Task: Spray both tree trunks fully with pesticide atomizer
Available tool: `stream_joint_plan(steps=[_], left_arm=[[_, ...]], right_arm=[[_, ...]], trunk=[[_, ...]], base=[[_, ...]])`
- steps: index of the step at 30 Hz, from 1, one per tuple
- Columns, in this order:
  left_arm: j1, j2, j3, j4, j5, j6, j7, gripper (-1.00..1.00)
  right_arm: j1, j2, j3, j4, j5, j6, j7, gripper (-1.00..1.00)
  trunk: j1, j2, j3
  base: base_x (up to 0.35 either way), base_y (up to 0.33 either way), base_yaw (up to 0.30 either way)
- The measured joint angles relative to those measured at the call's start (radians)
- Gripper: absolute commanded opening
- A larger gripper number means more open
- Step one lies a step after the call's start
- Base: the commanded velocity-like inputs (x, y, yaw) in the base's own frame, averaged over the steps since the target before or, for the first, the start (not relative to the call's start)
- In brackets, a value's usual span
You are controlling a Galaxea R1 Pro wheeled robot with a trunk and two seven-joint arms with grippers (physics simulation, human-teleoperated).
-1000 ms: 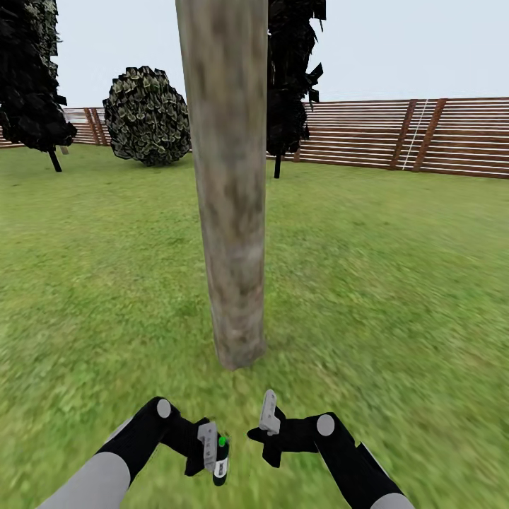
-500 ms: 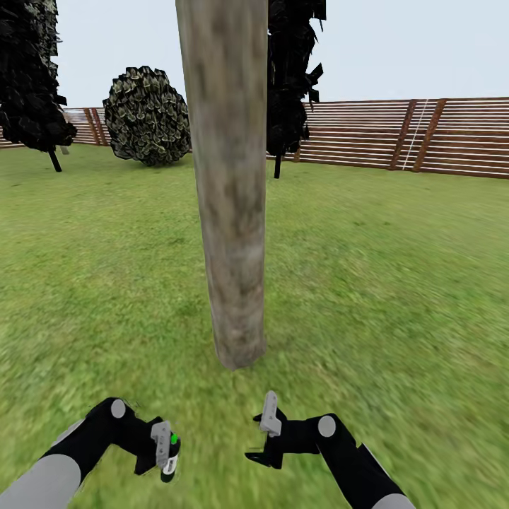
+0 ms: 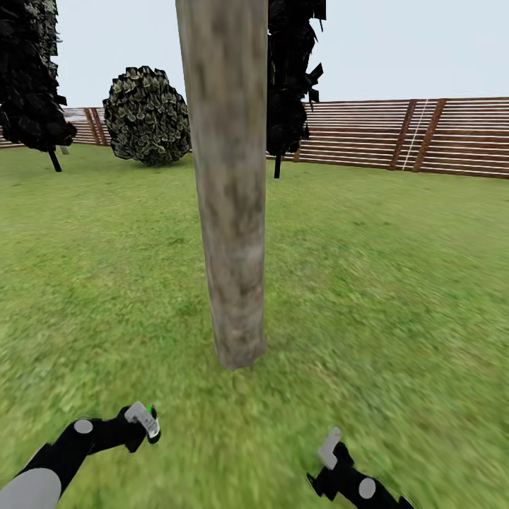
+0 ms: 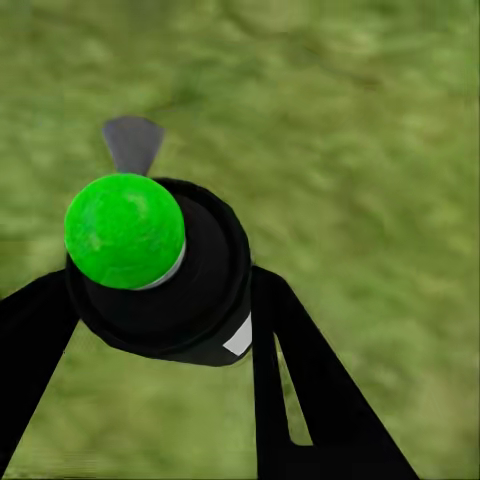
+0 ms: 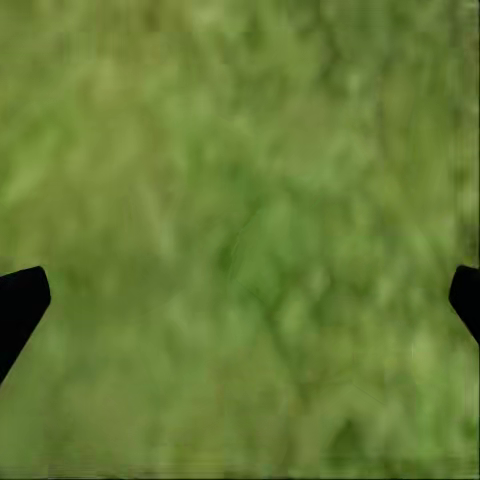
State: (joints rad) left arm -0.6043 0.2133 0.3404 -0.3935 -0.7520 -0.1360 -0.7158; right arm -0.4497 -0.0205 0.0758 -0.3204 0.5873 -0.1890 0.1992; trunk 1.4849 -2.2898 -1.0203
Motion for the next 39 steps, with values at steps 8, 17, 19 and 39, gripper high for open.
stream_joint_plan(steps=[8,17,19,39], left_arm=[[0.006,-0.185,0.025,0.167,0.143,0.202,0.599,-1.00],[-0.059,-0.212,0.024,0.152,0.147,0.506,0.589,-1.00],[-0.090,-0.229,0.025,0.153,0.156,0.527,0.588,-1.00],[-0.101,-0.186,0.021,0.148,0.152,0.624,0.466,-1.00]], right_arm=[[0.004,-0.013,-0.225,0.163,-0.182,-0.327,-0.322,1.00],[0.005,-0.014,-0.220,0.156,-0.273,-0.328,-0.315,1.00],[0.005,-0.020,-0.221,0.156,-0.274,-0.328,-0.318,1.00],[0.020,-0.044,-0.222,0.166,-0.279,-0.328,-0.320,1.00]], trunk=[[0.000,0.000,0.000],[0.000,0.000,0.000],[0.000,0.000,0.000],[0.000,0.000,0.007]], base=[[0.000,0.000,0.000],[0.000,0.000,0.000],[0.000,0.000,0.000],[0.003,-0.002,-0.145]])
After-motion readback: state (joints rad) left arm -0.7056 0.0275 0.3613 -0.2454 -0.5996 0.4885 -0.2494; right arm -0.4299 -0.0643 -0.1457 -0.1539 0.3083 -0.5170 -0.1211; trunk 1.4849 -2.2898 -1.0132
